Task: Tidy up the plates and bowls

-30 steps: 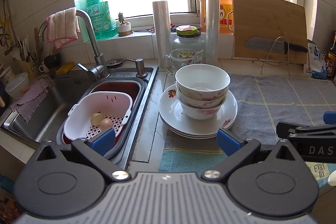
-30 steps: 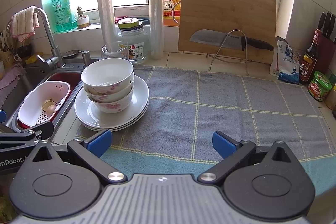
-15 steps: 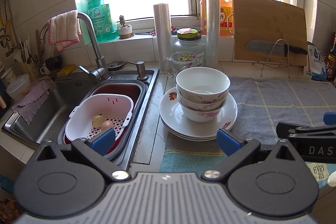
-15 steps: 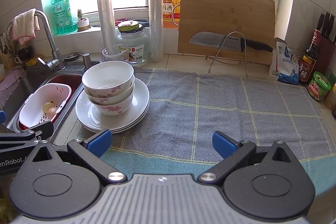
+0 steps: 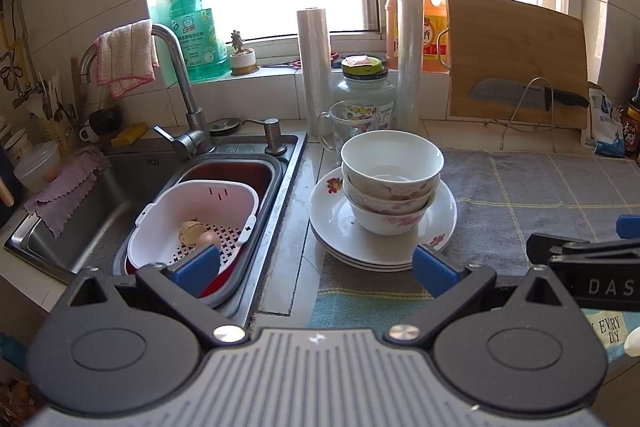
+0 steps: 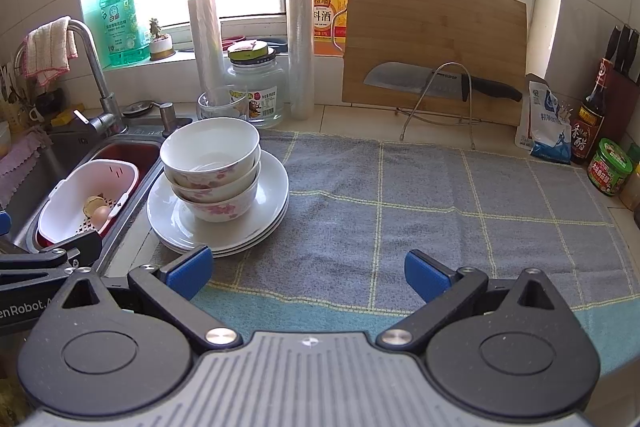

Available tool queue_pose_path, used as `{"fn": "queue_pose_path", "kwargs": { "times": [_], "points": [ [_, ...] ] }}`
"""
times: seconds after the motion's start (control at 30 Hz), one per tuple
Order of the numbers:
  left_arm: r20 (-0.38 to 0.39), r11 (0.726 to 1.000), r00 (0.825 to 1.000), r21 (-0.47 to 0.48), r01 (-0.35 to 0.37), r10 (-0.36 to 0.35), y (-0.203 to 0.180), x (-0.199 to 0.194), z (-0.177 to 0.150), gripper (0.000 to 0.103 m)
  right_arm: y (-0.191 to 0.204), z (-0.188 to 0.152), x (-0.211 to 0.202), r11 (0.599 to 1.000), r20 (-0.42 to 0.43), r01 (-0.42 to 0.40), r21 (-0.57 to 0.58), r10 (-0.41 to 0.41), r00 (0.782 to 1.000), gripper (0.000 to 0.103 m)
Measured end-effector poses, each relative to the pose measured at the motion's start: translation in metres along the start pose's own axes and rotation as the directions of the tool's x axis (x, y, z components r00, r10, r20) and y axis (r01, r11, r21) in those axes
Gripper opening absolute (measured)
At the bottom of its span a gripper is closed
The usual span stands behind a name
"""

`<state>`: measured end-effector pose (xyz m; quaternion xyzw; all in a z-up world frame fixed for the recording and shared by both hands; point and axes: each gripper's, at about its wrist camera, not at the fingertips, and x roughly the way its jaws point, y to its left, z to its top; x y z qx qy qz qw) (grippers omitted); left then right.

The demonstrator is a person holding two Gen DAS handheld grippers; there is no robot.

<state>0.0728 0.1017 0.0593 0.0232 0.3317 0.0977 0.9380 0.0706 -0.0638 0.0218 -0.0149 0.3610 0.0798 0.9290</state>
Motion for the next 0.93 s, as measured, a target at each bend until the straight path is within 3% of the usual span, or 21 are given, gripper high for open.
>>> {"fn": "queue_pose_path", "kwargs": {
  "times": [0.93],
  "points": [
    [-0.002,1.000,1.000,-0.003,-0.007,0.007,-0.0027,0.0013,0.0030,0.102,-0.0052,0.0023,0.0030,1.000,-0.004,-0.007,0.006,0.007,1.000,0.103]
  ]
}}
